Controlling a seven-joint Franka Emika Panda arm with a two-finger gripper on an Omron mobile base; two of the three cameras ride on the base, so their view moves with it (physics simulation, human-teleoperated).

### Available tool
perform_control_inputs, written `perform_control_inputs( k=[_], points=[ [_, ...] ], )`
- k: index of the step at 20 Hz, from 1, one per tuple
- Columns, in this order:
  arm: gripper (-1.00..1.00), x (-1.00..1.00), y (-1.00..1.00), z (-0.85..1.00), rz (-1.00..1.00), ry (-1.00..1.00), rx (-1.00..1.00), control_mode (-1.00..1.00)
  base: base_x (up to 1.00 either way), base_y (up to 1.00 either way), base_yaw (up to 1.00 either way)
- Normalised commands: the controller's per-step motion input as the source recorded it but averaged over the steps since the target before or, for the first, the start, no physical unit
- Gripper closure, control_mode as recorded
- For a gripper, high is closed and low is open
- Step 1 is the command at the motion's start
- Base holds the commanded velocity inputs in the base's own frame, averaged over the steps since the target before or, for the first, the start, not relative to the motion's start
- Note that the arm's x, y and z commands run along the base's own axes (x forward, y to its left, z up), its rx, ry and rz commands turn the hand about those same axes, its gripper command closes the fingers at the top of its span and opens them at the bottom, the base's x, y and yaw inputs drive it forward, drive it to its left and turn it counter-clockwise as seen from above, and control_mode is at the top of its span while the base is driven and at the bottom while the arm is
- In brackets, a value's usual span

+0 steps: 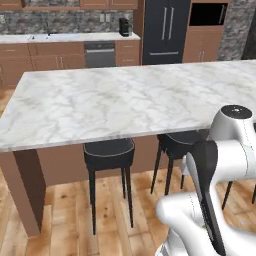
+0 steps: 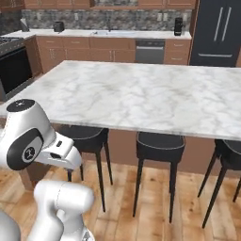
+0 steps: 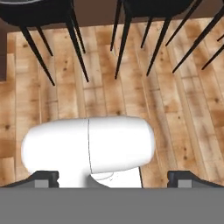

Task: Take the fork and place it on the left side of the plate. Then take the spoon and place it on the right side of the plate. Make sure they're directly next to the plate.

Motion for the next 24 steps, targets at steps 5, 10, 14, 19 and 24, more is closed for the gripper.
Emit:
perform_control_inputs(
  k=[5,10,14,19,24],
  points=[
    [-1.00,0.00,0.00,0.00,0.00,0.00,0.00,1.00,-0.25,1.00,0.00],
    [-1.00,0.00,0.00,0.00,0.00,0.00,0.00,1.00,-0.14,1.00,0.00],
    [-1.00,0.00,0.00,0.00,0.00,0.00,0.00,1.00,-0.04,1.00,0.00],
    [-1.00,0.00,0.00,0.00,0.00,0.00,0.00,1.00,0.00,1.00,0.00],
    [-1.00,0.00,0.00,0.00,0.00,0.00,0.00,1.00,0.03,1.00,0.00]
  ],
)
